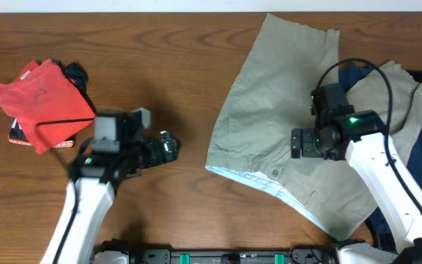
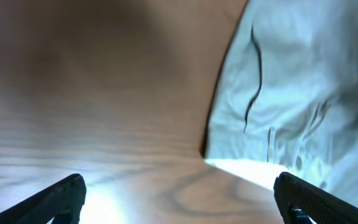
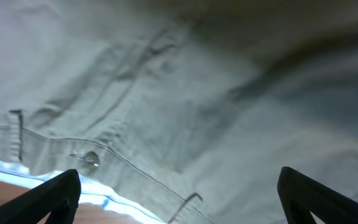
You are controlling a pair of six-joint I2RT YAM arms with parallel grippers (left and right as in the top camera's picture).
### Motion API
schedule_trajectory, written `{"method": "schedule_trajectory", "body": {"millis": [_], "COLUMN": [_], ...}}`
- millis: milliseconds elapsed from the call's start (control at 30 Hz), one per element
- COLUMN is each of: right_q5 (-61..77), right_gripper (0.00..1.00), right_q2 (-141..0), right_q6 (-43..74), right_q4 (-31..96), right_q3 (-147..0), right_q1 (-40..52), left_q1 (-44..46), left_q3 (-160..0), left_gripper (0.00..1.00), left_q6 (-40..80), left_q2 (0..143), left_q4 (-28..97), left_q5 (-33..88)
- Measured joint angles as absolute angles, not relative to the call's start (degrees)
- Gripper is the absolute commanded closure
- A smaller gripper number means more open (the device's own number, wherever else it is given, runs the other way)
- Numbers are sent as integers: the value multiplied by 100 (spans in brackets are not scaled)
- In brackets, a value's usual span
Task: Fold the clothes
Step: 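Drag the khaki shorts left toward the table center with the right gripper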
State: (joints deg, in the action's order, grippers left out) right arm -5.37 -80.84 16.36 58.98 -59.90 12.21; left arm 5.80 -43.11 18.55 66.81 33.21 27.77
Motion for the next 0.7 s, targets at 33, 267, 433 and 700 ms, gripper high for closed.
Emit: {"method": "schedule_trajectory", "body": {"millis": [33,267,433,700], "right_q5": [-550,-600,-604,-604], "right_gripper": [1,1,1,1], "right_q2": [-8084,-8084,-8084,-8084], "right_q6": [1640,1743,1754,1758], "right_q4": [5929,6023,6093,6154], "right_q3": [-5990,-5990,-5990,-5990], "right_q1": [1153,869,869,869], "left_q1": [661,1422,2025,2611], "left_q3": [-4311,-4311,-4316,-4532], "left_gripper": [2,2,2,80], "left_q6": [1916,2274,2565,3301], "left_q2": [6899,8263,9006,9734], "left_q4": [3291,2722,1883,869], "left_q5": [2862,3135,3177,3345]}}
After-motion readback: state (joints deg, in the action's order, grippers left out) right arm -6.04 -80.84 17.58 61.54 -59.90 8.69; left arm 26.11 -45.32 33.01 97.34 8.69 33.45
